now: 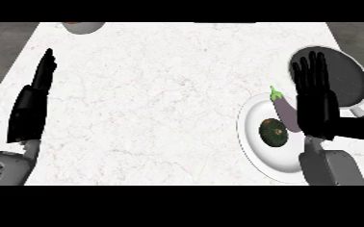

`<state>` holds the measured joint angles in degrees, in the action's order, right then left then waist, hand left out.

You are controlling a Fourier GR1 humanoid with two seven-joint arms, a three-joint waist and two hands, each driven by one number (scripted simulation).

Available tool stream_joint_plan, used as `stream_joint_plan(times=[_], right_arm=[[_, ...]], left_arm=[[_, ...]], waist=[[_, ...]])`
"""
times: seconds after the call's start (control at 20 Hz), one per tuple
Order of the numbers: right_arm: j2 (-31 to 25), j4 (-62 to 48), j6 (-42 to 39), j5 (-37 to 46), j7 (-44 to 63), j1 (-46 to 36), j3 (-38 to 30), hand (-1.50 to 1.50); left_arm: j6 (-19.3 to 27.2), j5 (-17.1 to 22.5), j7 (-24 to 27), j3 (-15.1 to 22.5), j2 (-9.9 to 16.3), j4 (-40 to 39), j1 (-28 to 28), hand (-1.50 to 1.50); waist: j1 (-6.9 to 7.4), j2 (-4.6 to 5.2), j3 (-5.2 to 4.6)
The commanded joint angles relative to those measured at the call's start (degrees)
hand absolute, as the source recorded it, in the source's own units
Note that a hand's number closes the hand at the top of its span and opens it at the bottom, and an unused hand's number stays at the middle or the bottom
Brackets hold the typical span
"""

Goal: Pick the squash from the plate and place it in the pan

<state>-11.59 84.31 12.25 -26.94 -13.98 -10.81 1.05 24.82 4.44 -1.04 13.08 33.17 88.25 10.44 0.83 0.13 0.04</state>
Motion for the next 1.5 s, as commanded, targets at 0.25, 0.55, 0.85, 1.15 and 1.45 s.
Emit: stream_joint_plan(times=[0.25,0.55,0.85,1.15,1.45], right_arm=[[-19.5,-5.2,-4.1,25.5,4.1,-8.8,13.5,1.50],[-19.6,-8.3,13.2,46.0,-1.6,-9.6,16.4,-1.50],[-25.4,-7.3,3.5,58.7,13.3,-8.8,26.8,-1.50],[-31.1,-9.1,-14.0,71.4,32.3,-13.4,36.3,-1.50],[-20.1,-7.7,-36.7,72.9,53.3,-19.8,43.4,-1.50]], left_arm=[[-9.9,13.1,-3.8,8.0,-13.0,1.5,-2.7,0.00],[-15.0,19.6,-5.3,7.3,-15.3,-0.5,-3.9,0.00],[-14.6,20.4,-8.8,7.2,-15.6,1.8,-3.6,0.00],[-15.4,20.3,-7.3,7.0,-15.8,0.1,-4.1,0.00],[-17.2,20.5,-7.1,7.2,-15.2,-0.6,-4.3,0.00]], waist=[[1.48,1.06,-1.11],[0.17,0.27,-0.16],[-0.29,-0.25,-0.33],[0.81,-0.40,-0.81],[1.42,-0.28,-0.54]])
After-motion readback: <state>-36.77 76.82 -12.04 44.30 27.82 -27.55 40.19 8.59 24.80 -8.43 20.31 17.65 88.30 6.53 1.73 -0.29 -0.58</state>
